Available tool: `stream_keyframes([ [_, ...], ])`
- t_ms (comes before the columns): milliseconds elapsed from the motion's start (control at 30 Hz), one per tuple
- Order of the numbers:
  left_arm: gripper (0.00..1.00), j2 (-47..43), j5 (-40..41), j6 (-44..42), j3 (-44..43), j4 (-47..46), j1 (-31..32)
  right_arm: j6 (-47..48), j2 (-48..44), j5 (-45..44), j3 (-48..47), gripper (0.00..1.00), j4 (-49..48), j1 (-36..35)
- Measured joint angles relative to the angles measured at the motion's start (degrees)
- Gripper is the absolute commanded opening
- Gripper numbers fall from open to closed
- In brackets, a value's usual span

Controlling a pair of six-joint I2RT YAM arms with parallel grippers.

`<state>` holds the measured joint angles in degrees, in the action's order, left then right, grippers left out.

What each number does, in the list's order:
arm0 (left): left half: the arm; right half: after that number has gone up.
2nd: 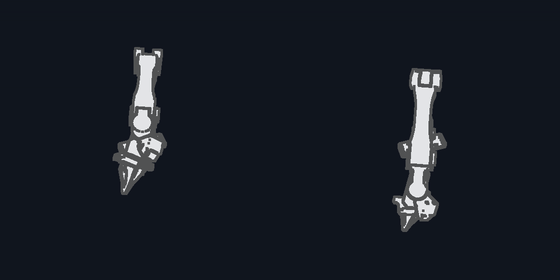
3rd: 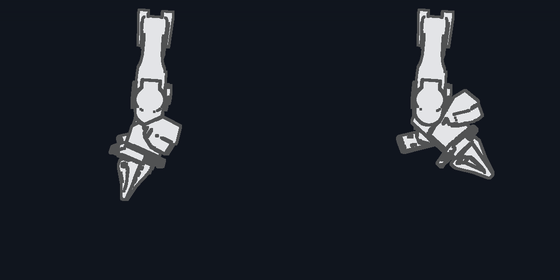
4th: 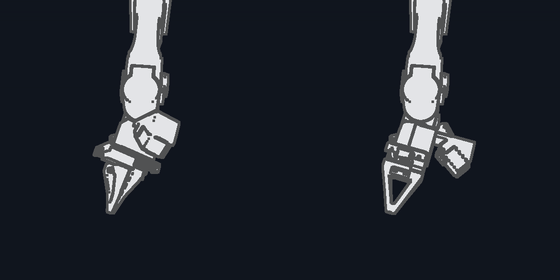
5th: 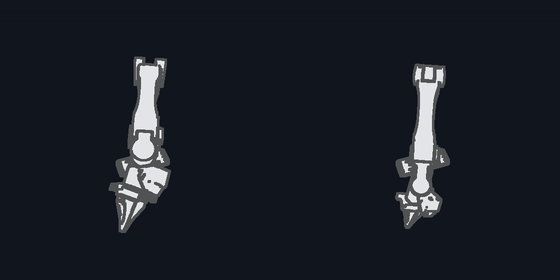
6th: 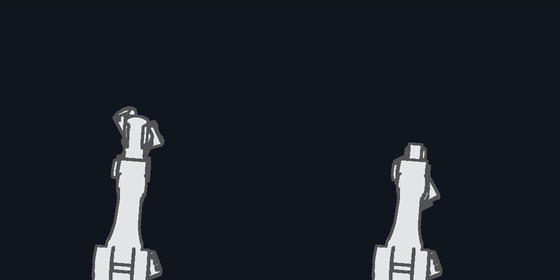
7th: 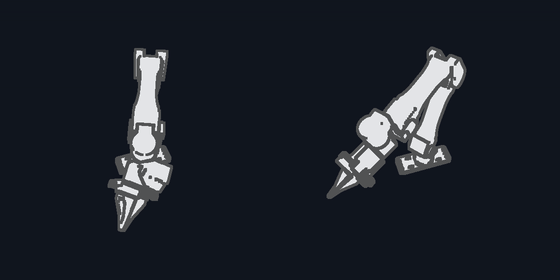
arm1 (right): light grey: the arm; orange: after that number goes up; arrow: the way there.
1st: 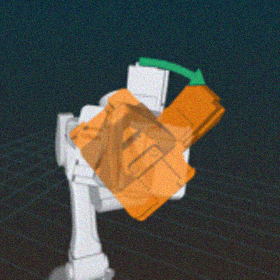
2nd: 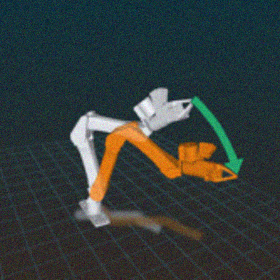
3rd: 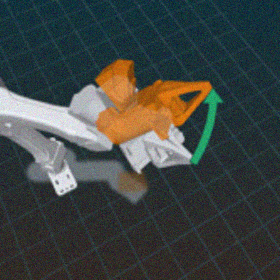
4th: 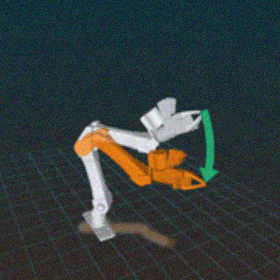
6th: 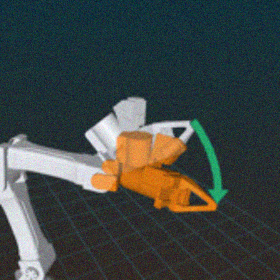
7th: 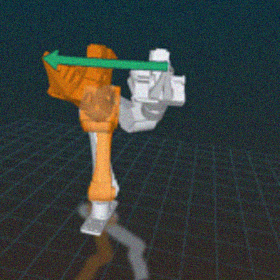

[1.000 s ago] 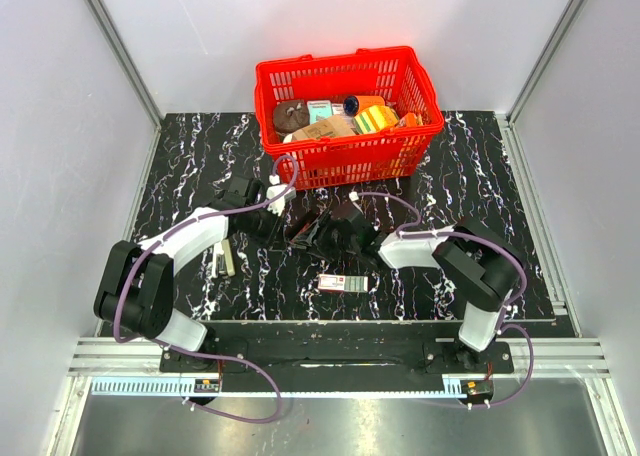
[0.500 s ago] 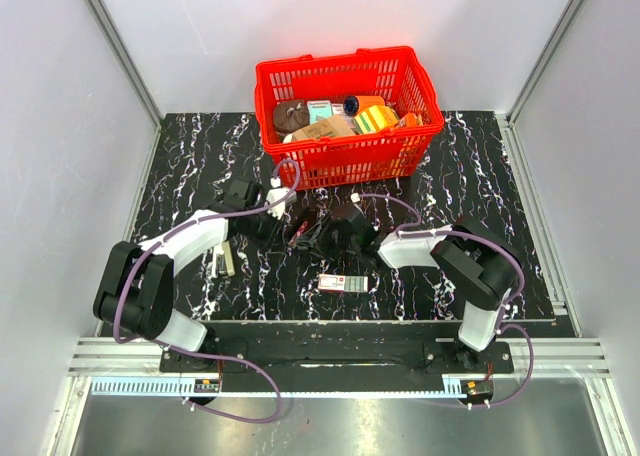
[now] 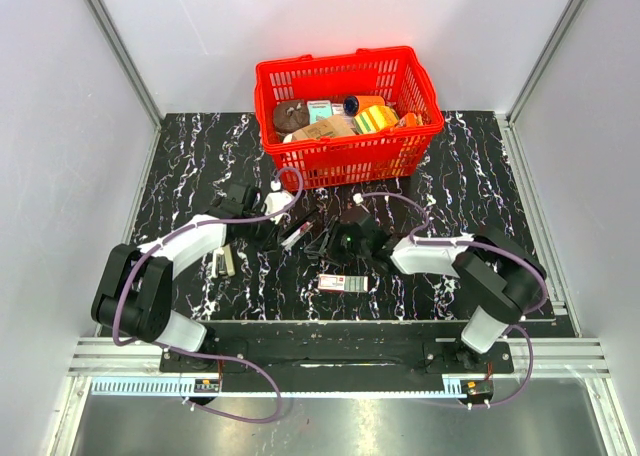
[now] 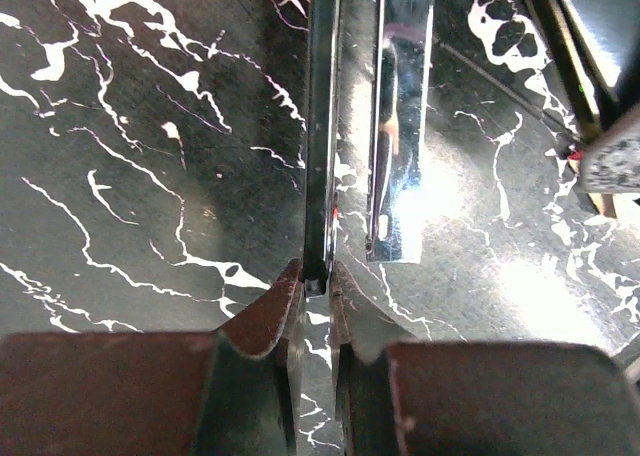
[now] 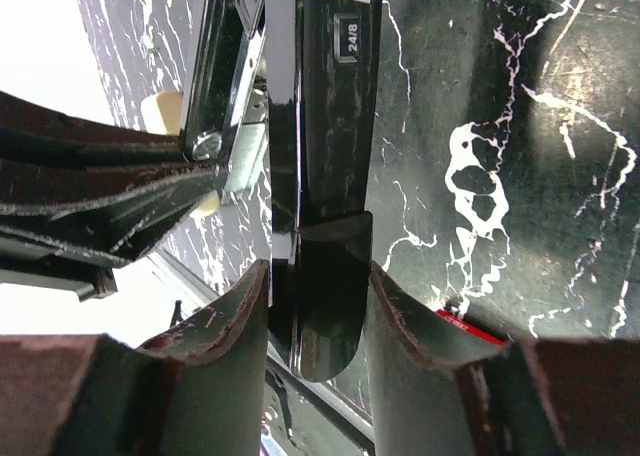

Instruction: Unload the staples from the stapler

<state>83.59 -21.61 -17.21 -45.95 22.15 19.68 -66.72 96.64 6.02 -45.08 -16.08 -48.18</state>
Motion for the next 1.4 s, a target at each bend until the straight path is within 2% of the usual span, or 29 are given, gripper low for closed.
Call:
stream_keyframes([
  [500,0.0,-3.37,4.26,-3.1,1.55,-4.46,0.11,15.67,-10.6,0.46,-0.33,0.0,11.3,0.26],
  [1000,0.0,-4.92,6.95,-5.22,3.39,-7.21,0.22,25.07,-13.4,1.33,-5.49,0.0,22.51,0.31],
  [1400,0.0,-4.59,11.21,-8.85,3.61,-10.05,0.22,30.29,-14.23,-0.72,-6.01,0.0,25.14,-1.81],
])
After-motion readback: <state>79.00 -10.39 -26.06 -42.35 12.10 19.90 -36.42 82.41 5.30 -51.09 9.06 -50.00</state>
